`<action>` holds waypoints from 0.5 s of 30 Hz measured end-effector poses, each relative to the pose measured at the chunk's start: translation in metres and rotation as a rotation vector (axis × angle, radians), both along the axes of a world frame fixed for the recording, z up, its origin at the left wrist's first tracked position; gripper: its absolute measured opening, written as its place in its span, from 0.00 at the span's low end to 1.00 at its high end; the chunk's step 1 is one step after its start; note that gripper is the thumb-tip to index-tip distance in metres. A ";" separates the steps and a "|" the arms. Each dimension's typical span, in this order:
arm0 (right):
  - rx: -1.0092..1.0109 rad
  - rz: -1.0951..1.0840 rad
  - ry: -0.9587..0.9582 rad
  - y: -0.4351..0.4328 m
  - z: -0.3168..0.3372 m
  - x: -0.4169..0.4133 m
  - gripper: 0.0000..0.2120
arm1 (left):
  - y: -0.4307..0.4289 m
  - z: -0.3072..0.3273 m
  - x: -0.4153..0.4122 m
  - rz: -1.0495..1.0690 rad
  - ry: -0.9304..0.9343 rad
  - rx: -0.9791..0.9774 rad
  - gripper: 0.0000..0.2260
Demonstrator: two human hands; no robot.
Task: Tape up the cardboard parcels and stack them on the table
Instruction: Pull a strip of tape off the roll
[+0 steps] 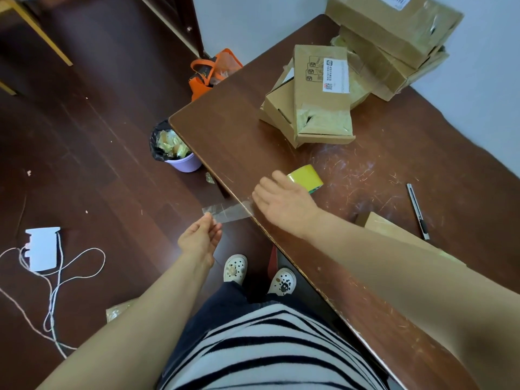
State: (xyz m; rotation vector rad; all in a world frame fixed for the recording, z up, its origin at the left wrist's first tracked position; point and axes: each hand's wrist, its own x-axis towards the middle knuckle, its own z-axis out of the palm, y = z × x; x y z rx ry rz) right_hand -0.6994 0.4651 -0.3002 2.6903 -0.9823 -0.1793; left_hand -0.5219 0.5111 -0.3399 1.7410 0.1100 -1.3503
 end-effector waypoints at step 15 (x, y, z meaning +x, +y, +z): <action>0.499 -0.384 0.211 0.046 -0.033 0.022 0.28 | 0.001 -0.001 0.002 0.018 -0.011 0.018 0.06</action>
